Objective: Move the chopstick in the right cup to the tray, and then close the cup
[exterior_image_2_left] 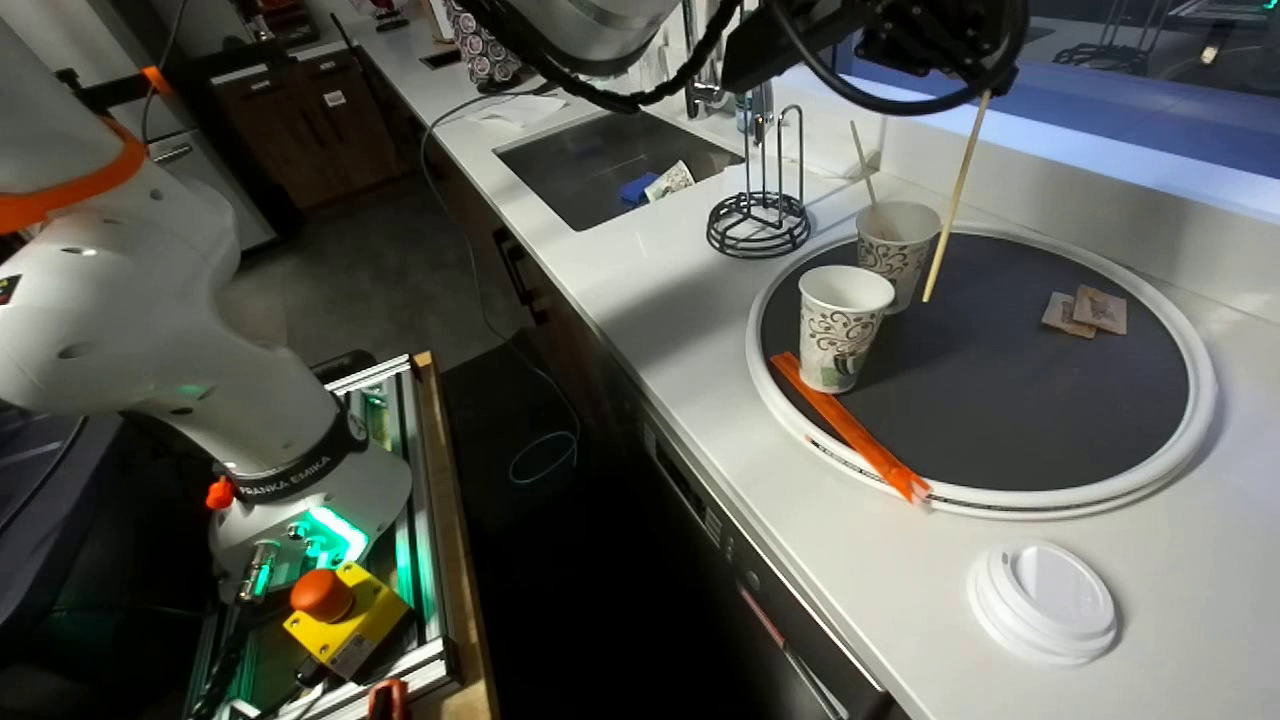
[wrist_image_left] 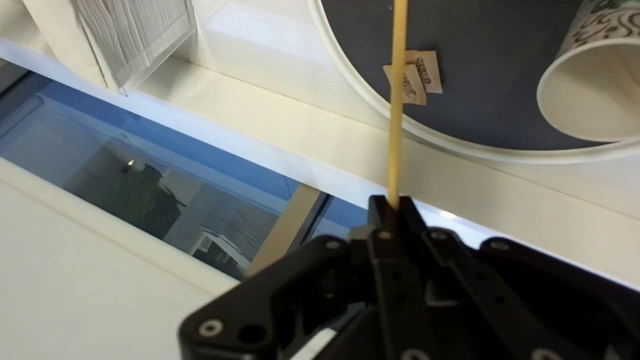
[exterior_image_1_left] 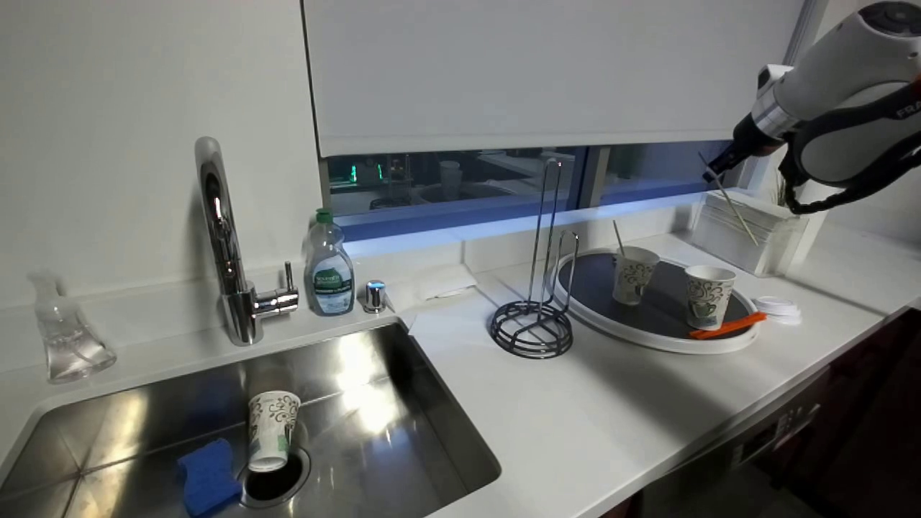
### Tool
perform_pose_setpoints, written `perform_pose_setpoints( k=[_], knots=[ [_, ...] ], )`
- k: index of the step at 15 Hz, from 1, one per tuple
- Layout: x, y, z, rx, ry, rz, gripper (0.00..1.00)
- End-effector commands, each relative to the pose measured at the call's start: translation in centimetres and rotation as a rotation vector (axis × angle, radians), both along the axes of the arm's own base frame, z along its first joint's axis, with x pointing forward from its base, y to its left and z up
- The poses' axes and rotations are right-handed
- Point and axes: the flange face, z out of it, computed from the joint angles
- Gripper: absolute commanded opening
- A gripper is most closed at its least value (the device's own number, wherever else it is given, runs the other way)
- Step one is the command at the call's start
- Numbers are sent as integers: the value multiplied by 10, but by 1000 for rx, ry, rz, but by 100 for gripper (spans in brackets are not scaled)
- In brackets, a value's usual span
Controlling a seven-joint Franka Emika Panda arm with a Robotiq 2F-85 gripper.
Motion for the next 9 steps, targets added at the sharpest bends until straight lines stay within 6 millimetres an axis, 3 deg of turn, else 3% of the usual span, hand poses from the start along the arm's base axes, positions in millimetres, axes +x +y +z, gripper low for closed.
perform_pose_setpoints(
  k=[1, 9],
  knots=[
    [30, -5, -36, -36, 71, 31, 2],
    [83, -38, -108, 9, 109, 57, 2]
  ],
)
